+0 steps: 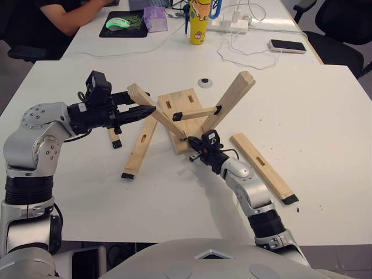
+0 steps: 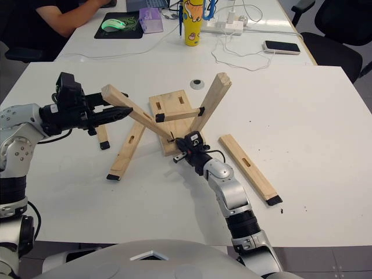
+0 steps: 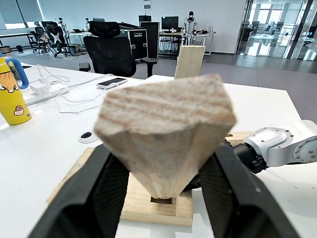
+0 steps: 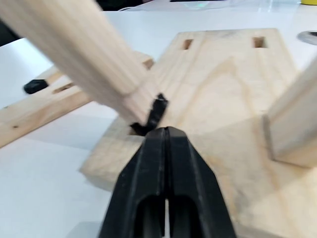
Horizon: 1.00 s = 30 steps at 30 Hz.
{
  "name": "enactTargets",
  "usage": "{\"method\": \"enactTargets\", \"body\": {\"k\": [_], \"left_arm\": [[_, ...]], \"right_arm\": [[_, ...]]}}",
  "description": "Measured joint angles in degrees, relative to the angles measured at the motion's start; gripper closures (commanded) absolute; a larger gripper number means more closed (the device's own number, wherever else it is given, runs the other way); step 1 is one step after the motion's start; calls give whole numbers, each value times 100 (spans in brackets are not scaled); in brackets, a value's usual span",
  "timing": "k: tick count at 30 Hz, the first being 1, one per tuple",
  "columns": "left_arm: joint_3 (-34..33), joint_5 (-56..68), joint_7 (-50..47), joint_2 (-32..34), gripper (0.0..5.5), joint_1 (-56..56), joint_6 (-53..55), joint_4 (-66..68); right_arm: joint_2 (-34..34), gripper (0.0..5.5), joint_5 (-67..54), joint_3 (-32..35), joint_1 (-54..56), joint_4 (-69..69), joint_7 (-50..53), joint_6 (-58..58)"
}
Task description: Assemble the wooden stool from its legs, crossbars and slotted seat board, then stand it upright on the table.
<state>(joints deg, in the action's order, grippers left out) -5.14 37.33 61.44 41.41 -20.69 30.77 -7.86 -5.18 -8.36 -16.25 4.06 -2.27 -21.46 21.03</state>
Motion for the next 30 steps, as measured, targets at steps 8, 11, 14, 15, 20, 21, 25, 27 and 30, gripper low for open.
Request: {"method": "enactTargets", "body": {"k": [8, 11, 14, 15, 20, 21, 25, 27, 30], "left_arm": [[29, -47, 8, 1, 348, -93, 45, -22], [128, -151, -31, -19, 348, -98, -37, -177], [282, -304, -96, -69, 348, -87, -215, -306], [341, -374, -127, -83, 348, -78, -283, -368], [399, -488, -229, -126, 348, -24, -378, -473], [399, -487, -232, -126, 348, -24, -374, -474], [388, -472, -284, -108, 348, -66, -211, -480], [400, -471, -318, -107, 348, -160, -71, -480], [424, -430, -401, -107, 348, -283, 151, -484]], "right_arm": [[68, 550, 53, -99, 19, 3, -9, 17], [46, 550, 96, -25, 35, 10, 0, 22], [7, 550, 60, 222, 31, -14, 51, -138], [-39, 550, 54, 385, 32, -61, 82, -234], [-400, 550, 130, 668, -22, -83, 119, -211], [-425, 550, 140, 642, -32, -68, 98, -185], [-543, 550, 398, 404, -7, -9, 76, -111], [-575, 550, 506, 275, 45, 2, 50, -51], [-575, 550, 526, 122, 93, -25, 12, 67]]}}
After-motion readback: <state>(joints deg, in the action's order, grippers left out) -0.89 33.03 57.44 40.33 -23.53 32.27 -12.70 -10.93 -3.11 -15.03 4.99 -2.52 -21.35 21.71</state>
